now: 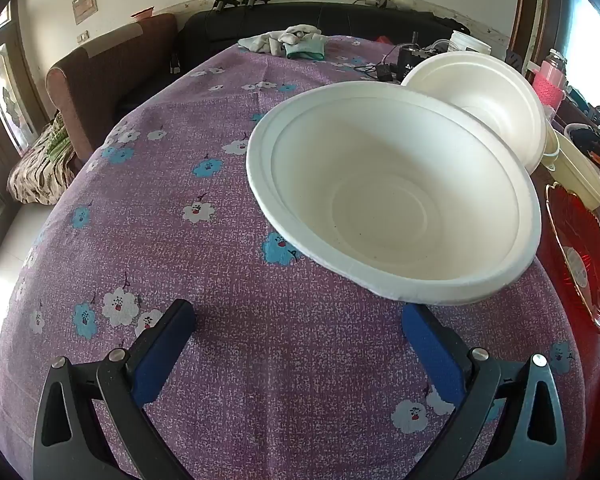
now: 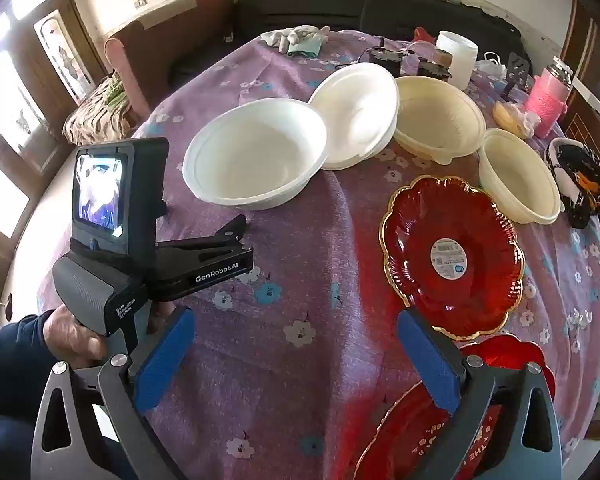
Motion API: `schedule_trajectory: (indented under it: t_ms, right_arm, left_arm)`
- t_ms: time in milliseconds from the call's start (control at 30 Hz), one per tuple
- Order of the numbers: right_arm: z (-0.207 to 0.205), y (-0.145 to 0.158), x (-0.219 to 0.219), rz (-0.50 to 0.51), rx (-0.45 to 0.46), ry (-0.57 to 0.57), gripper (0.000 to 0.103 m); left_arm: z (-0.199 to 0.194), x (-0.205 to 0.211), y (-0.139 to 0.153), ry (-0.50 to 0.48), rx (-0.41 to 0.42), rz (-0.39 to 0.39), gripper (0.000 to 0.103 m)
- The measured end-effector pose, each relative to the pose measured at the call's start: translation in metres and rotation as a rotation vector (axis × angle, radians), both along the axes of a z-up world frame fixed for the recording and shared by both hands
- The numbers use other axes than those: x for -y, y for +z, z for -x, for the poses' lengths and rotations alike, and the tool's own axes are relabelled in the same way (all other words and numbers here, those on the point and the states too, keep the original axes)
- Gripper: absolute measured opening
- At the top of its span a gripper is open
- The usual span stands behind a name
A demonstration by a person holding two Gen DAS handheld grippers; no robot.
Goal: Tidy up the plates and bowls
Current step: 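Move the right gripper toward the large red wedding plate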
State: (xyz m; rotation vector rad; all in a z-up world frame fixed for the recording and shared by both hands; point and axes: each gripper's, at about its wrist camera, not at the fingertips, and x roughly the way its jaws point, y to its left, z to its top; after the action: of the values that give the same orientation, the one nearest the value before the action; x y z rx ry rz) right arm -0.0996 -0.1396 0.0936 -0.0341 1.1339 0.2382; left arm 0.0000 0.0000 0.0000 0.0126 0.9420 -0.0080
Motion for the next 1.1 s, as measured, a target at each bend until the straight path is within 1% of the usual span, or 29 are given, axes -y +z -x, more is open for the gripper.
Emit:
schedule_trajectory:
  t_ms: [200, 267, 433, 500, 700, 900, 1100]
  right_arm:
    - [0.001, 0.001, -0.005, 0.003, 0.006, 0.021, 0.102]
    - [0.008, 0.008, -0.003, 0.004, 0.011, 0.028, 0.102]
    - [0.016, 0.006, 0.010, -0.020, 0.022, 0.002, 0.102]
    - [0.019, 0.010, 0.014, -0.028, 0.033, -0.004, 0.102]
    - [0.034, 0.029, 0.038, -0.073, 0.106, -0.046, 0.102]
    - [0.046, 0.038, 0.062, -0.098, 0.136, -0.091, 0.102]
    - [0.062, 0.050, 0.106, -0.123, 0.184, -0.184, 0.102]
  left_arm:
    - [0.000, 0.000, 0.000, 0.000, 0.000, 0.000, 0.103]
    - [0.000, 0.000, 0.000, 0.000, 0.000, -0.001, 0.103]
    - [0.001, -0.001, 0.000, -0.002, -0.001, -0.001, 0.103]
    - [0.001, 0.000, 0.000, -0.001, -0.002, -0.002, 0.103]
    - [0.003, -0.001, -0.001, -0.004, -0.003, -0.005, 0.103]
    - [0.003, 0.002, 0.000, -0.004, -0.002, -0.004, 0.103]
    - [0.002, 0.003, 0.000, -0.003, -0.002, -0.005, 0.103]
